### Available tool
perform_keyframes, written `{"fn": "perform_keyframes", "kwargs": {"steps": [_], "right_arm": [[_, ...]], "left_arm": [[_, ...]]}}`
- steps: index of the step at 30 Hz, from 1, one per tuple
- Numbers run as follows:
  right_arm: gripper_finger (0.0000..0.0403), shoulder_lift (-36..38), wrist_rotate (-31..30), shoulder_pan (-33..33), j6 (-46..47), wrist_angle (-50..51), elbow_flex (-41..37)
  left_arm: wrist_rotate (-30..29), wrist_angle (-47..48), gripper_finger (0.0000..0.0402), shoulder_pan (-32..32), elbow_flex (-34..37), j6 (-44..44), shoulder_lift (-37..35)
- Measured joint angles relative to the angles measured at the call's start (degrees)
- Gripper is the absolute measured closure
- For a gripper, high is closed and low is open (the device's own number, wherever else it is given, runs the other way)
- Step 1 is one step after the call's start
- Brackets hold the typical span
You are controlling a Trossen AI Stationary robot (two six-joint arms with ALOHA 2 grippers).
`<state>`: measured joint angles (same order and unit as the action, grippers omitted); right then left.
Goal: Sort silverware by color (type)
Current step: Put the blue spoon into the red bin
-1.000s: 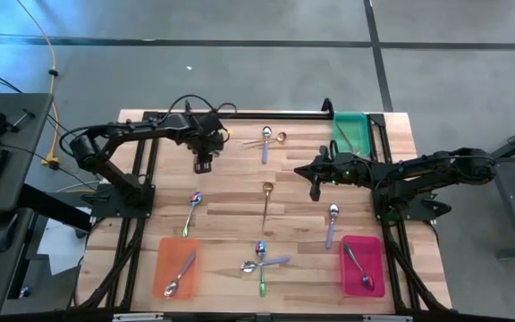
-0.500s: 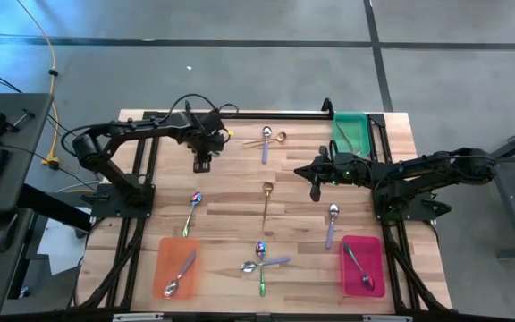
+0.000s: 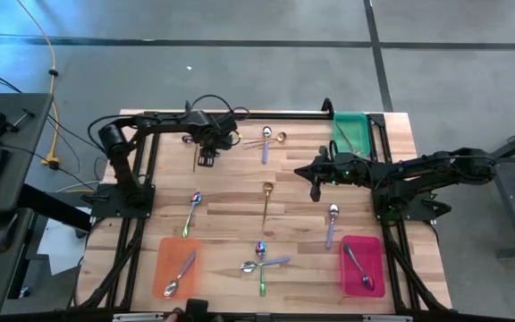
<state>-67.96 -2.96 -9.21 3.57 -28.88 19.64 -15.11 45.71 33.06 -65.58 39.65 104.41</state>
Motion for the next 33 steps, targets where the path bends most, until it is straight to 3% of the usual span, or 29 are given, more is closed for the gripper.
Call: {"fn": "perform_keyframes", "kwargs": {"steps": [11,21,25,33], "right_arm": [[0.0403,0.0,0.0,0.0,0.0,2.7,0.0],[0.0403,0.0,0.0,0.0,0.4,2.9,0.0],[0.0403,0.0,0.0,0.0,0.5,2.9,0.0],[0.0403,0.0,0.0,0.0,0.0,2.8,0.0]], "left_arm": [[0.4,5.1,0.0250,0.0,-2.8,3.0,7.3],[5.0,5.4,0.0347,1.1,-2.7,3.1,7.4],[4.1,5.5,0.0380,1.1,-2.6,4.4,7.3],[3.6,5.4,0.0382,0.7,-3.1,2.9,1.7]]}}
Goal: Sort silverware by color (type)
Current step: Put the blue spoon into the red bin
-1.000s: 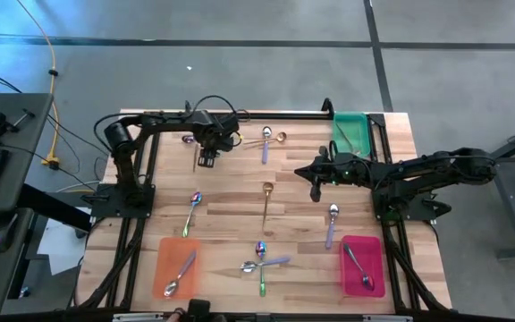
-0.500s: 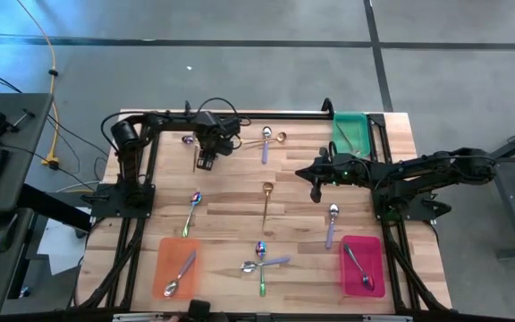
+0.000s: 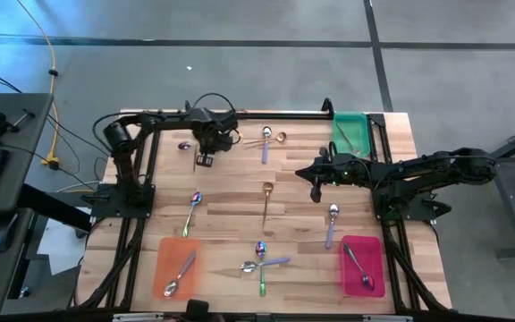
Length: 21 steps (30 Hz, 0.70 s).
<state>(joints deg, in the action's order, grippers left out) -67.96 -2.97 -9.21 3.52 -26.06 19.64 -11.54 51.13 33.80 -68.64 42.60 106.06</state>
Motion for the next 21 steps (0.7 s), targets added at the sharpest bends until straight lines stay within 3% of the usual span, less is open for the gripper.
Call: {"fn": "perform_keyframes", "kwargs": {"steps": [3,10,15,21], "right_arm": [[0.0403,0.0,0.0,0.0,0.4,0.0,0.0],[0.0403,0.0,1.3,0.0,0.5,0.1,0.0],[0.0402,0.0,3.0,0.0,1.2,-1.1,0.0],[0.0402,0.0,0.9,0.0,4.2,-4.7,0.0]], "left_arm": [[1.3,1.5,0.0382,0.1,0.0,-2.7,-3.6],[12.2,-1.4,0.0382,0.0,2.0,-13.1,-15.8],[24.9,-16.4,0.0382,-0.1,9.9,-21.6,-25.4],[34.6,-43.0,0.0382,-1.0,22.4,-33.9,-32.5]]}}
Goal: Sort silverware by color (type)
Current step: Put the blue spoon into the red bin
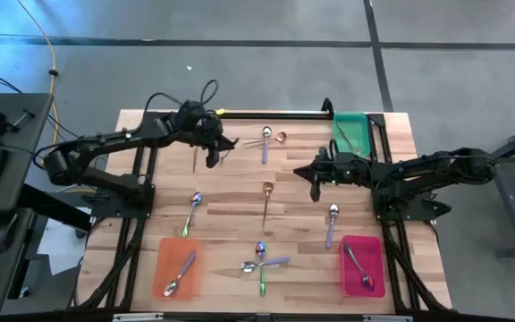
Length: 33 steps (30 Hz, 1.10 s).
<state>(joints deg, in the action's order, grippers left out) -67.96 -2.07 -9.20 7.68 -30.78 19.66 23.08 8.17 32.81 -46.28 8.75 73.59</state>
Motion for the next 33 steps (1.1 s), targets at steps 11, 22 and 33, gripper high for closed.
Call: {"fn": "perform_keyframes", "kwargs": {"steps": [11,22,33], "right_arm": [[0.0367,-2.5,-3.4,1.0,2.4,-2.2,3.5],[0.0241,-17.5,-3.5,2.5,3.0,-2.1,16.1],[0.0226,-28.2,-3.8,2.1,2.9,-1.1,31.8]], "left_arm": [[5.6,-40.7,0.0382,-4.6,14.4,-10.3,0.3],[5.9,-59.8,0.0382,-6.2,20.7,-12.2,0.3],[8.4,-60.4,0.0382,-7.5,20.7,-12.0,0.6]]}}
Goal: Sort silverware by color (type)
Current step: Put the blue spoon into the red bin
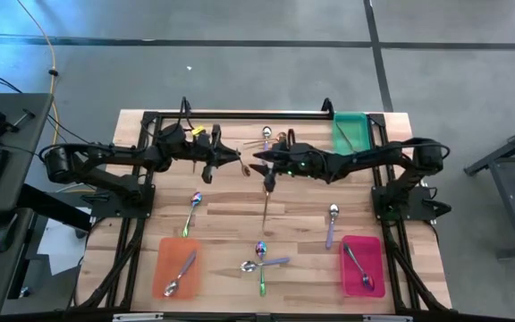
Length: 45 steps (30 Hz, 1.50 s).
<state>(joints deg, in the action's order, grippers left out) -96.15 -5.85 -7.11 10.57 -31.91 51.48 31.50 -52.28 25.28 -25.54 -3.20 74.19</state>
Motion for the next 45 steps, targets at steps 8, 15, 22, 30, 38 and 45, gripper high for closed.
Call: {"fn": "perform_keyframes", "kwargs": {"steps": [8,15,22,30,38,45], "right_arm": [[0.0226,-1.0,-0.4,0.0,0.0,0.8,5.1],[0.0226,-4.1,-0.5,0.0,-0.3,0.8,7.9],[0.0262,-6.4,-1.1,0.0,-1.9,0.9,9.9],[0.0393,-6.3,3.5,-0.7,-3.2,1.9,9.9],[0.0399,-3.6,4.9,-0.7,-3.0,10.4,9.9],[0.0402,-0.6,4.4,0.0,-0.2,19.7,9.5]], "left_arm": [[-3.0,-1.8,0.0382,-0.7,0.0,0.3,0.0],[-6.6,-5.5,0.0382,-1.1,0.0,-2.4,0.0],[-6.8,-6.3,0.0383,-1.8,0.0,-3.4,0.0],[-8.1,-7.7,0.0378,-1.7,0.0,-5.3,0.0],[-7.8,-7.0,0.0287,-0.8,-0.1,-5.2,-0.1],[-6.2,-4.7,0.0258,2.6,0.3,-6.2,-0.3]]}}
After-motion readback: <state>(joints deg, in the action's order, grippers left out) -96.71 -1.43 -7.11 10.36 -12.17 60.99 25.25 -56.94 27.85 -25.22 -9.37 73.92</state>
